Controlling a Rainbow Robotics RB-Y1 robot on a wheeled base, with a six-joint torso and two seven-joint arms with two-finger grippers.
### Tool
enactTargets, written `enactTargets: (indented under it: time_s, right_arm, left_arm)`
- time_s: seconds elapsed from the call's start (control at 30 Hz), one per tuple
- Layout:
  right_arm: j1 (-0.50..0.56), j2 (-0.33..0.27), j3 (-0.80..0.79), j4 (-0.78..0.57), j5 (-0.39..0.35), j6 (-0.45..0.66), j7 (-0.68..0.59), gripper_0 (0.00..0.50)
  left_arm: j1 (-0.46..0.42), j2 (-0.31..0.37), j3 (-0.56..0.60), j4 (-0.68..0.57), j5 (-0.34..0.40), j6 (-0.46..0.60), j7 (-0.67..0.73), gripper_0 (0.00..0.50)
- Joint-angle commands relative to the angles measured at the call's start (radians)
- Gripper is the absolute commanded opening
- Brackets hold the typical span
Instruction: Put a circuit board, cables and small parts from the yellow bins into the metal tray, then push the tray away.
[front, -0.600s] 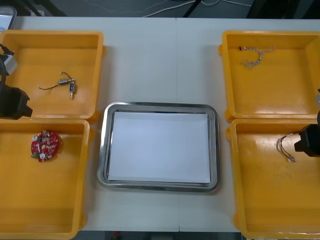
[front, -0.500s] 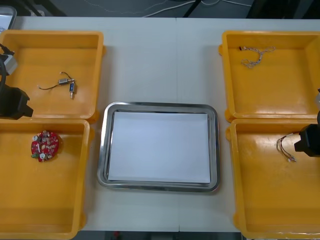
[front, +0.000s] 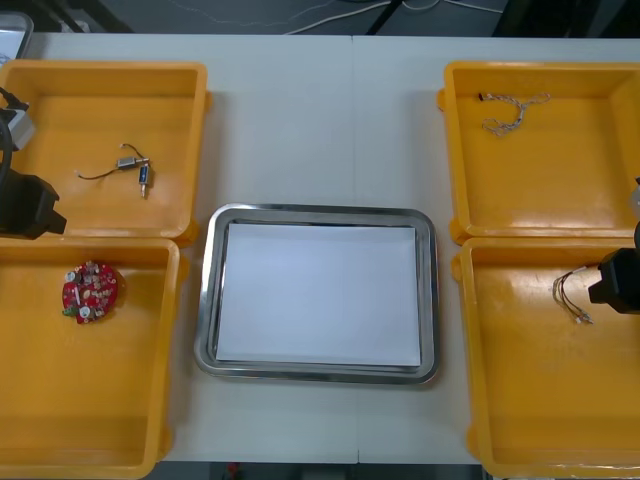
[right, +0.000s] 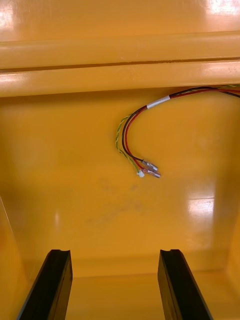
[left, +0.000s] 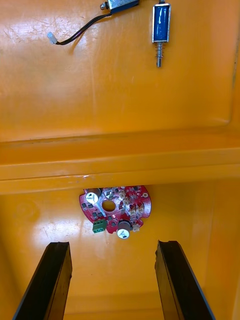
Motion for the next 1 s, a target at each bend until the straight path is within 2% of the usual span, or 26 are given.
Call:
enactTargets:
  time_s: [0.03,1.0]
  right_arm:
    - [0.014,-0.007,-0.033,-0.005,0.007,-0.008,0.010,0.500]
    - [0.014,-0.007,-0.033,-0.005,0.007,-0.008,0.010,0.500]
  left_arm:
    - [0.015,0.045,0.029,-0.028,-0.009,-0.003,-0.067,0.493]
    - [0.015,0.045,0.029,-0.028,-0.009,-0.003,-0.067,0.493]
